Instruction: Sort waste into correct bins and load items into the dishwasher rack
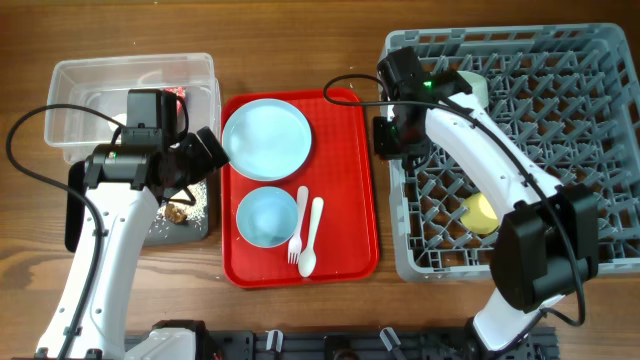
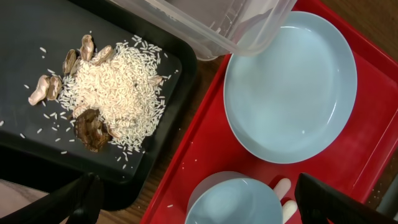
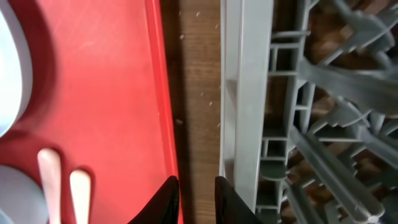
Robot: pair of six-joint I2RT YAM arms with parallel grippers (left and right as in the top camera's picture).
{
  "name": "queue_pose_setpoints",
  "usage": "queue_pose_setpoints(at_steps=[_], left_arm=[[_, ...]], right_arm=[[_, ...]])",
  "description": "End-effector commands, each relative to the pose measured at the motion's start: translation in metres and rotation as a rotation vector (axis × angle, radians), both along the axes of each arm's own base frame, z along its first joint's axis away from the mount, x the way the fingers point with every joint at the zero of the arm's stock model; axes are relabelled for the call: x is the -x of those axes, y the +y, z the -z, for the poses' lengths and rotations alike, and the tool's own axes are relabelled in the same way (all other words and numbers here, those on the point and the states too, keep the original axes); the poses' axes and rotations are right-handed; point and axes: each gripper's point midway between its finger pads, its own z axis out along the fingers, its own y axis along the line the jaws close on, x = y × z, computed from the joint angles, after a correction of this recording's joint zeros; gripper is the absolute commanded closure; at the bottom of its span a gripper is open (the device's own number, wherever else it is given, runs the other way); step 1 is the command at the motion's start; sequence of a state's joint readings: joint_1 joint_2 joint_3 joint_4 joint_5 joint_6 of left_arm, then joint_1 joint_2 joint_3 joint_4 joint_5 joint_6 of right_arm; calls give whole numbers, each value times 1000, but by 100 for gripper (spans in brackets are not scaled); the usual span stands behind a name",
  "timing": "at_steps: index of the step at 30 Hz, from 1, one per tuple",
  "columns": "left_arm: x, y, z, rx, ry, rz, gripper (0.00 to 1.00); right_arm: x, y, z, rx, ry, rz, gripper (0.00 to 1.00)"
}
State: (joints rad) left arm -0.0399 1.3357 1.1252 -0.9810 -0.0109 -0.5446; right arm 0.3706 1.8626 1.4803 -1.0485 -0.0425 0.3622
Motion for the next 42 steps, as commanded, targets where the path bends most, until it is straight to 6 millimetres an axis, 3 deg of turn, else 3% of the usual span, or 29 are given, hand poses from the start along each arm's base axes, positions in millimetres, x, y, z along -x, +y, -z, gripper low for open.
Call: queue_pose_setpoints(at_steps=[1,7,9,11,13,17,22,24,28,30,33,34,36,38,40,42], left_arm=[[0,4,-5,-6,-16,-22,0],[0,4,-5,-6,-16,-22,0],[0,4,-5,-6,-16,-22,0],[2,4,-4,-12,-9,-19,0],[10,18,-1,-80,27,-46,0],[28,53,3,-88,93,-170,0],[38,91,4,-80,107,-315,0],[40,97,4,-79,108,-336,0],[40,97,4,-79,107,-336,0],[40,97,4,-79,107,-336,0],[40,97,4,-79,108,-336,0],[40,96,4,-76,107,-335,0],[39,94,4,-64,106,-331,0],[39,94,4,-64,106,-331,0],[39,94,4,-64,102,-331,0],[38,95,3,-65,99,-331,0]], right_arm=[[-12,-30,4,132,-41,46,78],[-19,-25,3,110,-69,30,77],[-16,10,0,-58,-63,-185,73],[-6,37,-8,-210,-46,-303,69],[11,67,-19,-382,-12,-388,62],[41,112,-21,-414,31,-464,53],[62,150,-4,-254,3,-426,47],[70,163,4,-206,-9,-409,47],[93,180,55,-102,72,-342,49],[95,180,69,-85,97,-317,76],[96,175,70,-63,107,-291,96],[94,172,70,-44,95,-282,96],[76,164,52,-36,24,-264,96],[34,130,-13,-55,-160,-188,96],[-5,54,-94,-10,-391,-57,96],[-25,-16,-137,108,-527,18,96]])
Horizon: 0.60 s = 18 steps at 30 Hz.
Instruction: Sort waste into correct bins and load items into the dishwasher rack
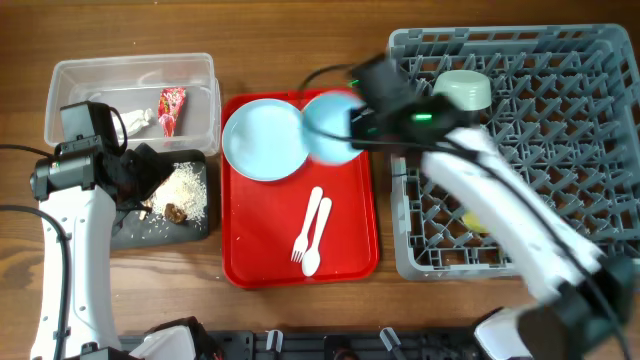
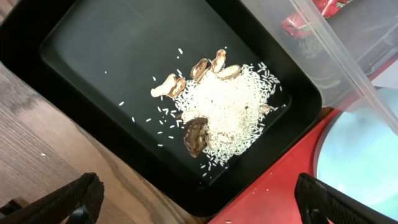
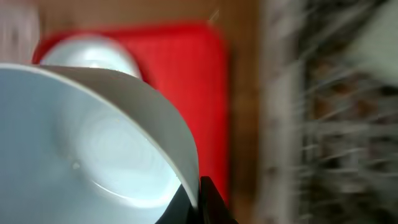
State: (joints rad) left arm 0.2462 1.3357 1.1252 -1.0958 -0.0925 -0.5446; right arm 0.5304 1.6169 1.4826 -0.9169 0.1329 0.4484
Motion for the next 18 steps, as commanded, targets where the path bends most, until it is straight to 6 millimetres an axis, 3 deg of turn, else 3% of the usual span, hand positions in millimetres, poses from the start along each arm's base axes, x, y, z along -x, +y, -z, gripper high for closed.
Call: queue_pose_setpoints(at_steps=[1,2,3,5,9,11,15,18], left_arm=[[-1,2,-5,-4,-25,-19,0],[-1,2,-5,-4,-25,-19,0],[-2,3,-5,-6,-29,-19,0],[-5,3,-6,-8,-40,-19,0],[-6,3,-6,-10,-46,-18,0],[-6,3,-6,-10,-46,-18,0],[-6,3,-6,-10,-46,-18,0],[-6,3,-6,-10,-46,-18,0]], right_arm=[[-23,-105,-46,256,-166,136,96],[-26,-143,-53,367,-179,211,96],[-21,-202,-66,579,-178,332,96],[-12,-248,-87,782,-193,472,96],[-11,-278,-105,878,-226,581,96],[-24,-298,-103,1007,-150,463,96],[-48,-331,-58,1133,18,412,96],[-56,-333,-11,1157,119,396,96]])
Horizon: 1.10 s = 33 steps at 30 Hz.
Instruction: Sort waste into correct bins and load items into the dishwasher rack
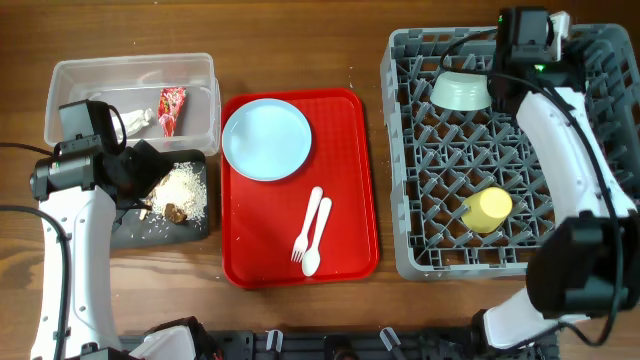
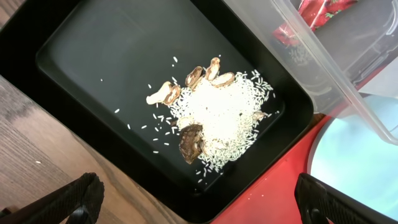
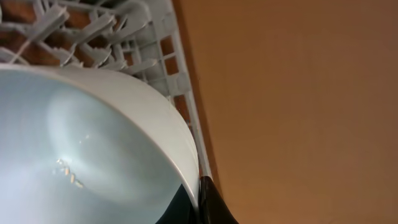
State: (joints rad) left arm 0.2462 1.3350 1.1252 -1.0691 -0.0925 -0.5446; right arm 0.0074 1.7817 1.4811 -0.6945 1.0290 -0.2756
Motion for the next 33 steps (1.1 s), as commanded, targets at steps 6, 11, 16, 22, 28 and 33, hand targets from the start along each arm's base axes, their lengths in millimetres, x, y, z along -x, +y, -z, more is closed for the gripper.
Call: queue_pose_setpoints(at_steps=[6,11,16,22,28,33], left_arm=[[-1,-1,-4,11,-23,-14,0],[-2,-1,-5,10,-27,-13,0],[-2,-1,-5,11,-27,-14,0],[-2,-1,-5,10,-27,-13,0],[-2,-1,-5,10,-27,-13,0],[-2,-1,-5,10,-27,-13,0]], right_arm=[[9,-6,20,103,-3,130,96],[14,1,32,75,33,115,96],[35,32,75,26,55,95,96],[42,90,115,-499,41,51,78],[38,162,42,-930,-118,-227,30],[63,258,17,-1377,-30,-447,34]])
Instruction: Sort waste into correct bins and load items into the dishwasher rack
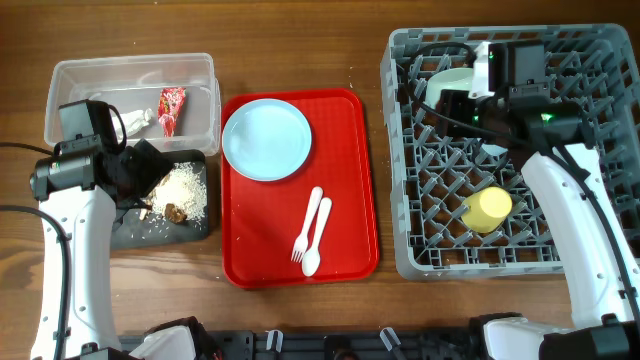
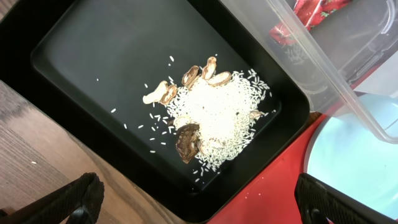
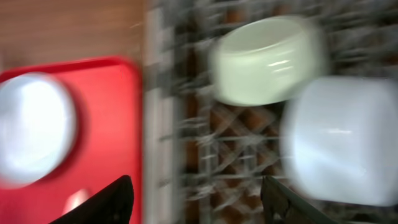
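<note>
A pale blue plate (image 1: 266, 140) lies on the red tray (image 1: 345, 180), with a white fork and spoon (image 1: 309, 232) below it. In the grey dishwasher rack (image 1: 570, 130) are a yellow cup (image 1: 486, 210) and a pale green bowl (image 3: 267, 59). Beside it lies the pale blue bowl (image 3: 339, 137), blurred. My right gripper (image 3: 199, 205) hangs open over the rack's left part, holding nothing. My left gripper (image 2: 199, 208) is open over the black tray (image 2: 93, 62) of rice and scraps (image 2: 214, 109).
A clear plastic bin (image 1: 130, 75) at the far left holds a red wrapper (image 1: 171, 108) and crumpled white waste. The black tray (image 1: 190, 225) sits right below it, against the red tray's left side. Bare wooden table surrounds everything.
My right gripper was shut on the blue bowl's rim at the rack's far edge. It is now open and further left, and the bowl lies in the rack beside the green bowl. The left arm has barely moved.
The blue bowl stood on the red tray, my right gripper between tray and rack, my left over the plate. Then the right held the bowl above the tray's far end and the left was over the black tray. The bowl reached the rack's far edge, now rests inside.
</note>
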Robot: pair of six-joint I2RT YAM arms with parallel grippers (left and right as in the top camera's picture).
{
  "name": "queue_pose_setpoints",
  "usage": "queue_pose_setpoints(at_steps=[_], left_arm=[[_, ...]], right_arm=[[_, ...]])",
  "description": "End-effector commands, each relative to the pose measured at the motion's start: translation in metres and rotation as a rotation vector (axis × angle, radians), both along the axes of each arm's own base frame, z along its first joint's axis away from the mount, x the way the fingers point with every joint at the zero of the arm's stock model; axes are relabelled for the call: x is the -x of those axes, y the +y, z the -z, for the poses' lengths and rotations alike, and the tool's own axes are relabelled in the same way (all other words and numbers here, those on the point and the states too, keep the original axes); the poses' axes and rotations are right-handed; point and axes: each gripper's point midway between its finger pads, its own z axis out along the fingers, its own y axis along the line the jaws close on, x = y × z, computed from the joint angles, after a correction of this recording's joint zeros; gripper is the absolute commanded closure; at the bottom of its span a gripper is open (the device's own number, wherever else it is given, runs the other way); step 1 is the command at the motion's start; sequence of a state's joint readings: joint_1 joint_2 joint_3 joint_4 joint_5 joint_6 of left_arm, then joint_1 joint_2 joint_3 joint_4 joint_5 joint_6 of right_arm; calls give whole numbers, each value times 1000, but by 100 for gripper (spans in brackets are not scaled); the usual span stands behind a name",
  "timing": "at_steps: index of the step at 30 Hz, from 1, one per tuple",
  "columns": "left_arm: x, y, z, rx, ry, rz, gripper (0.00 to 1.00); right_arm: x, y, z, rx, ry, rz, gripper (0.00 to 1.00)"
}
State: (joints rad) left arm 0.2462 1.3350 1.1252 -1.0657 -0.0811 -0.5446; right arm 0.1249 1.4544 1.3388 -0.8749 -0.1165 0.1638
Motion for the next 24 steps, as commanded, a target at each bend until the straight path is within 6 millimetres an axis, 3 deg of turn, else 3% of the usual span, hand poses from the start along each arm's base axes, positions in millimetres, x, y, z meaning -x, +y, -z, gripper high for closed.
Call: queue_pose_setpoints(at_steps=[1,7,8,9,11,13,14,15,18,24], left_arm=[[-1,1,-4,1,-21,-17,0],[-1,1,-4,1,-21,-17,0],[-1,1,-4,0,-20,-17,0],[0,1,-4,1,-20,-17,0],[-1,1,-4,0,-20,-17,0],[0,1,-4,1,-20,-17,0],[0,1,-4,1,-20,-17,0],[0,1,-4,1,-20,-17,0],[0,1,-4,1,-20,-17,0],[0,1,-4,1,-20,-17,0]], right_arm=[[20,59,4,-166,84,-169,34],[58,140,35,-133,201,-390,35],[62,141,47,-96,247,-340,44],[59,127,57,-38,279,-207,45],[39,94,53,67,205,-74,48],[24,52,52,159,174,51,71],[17,24,52,184,176,119,78],[14,6,52,192,184,144,78],[10,-19,64,172,236,116,78],[4,-67,102,192,345,229,78]])
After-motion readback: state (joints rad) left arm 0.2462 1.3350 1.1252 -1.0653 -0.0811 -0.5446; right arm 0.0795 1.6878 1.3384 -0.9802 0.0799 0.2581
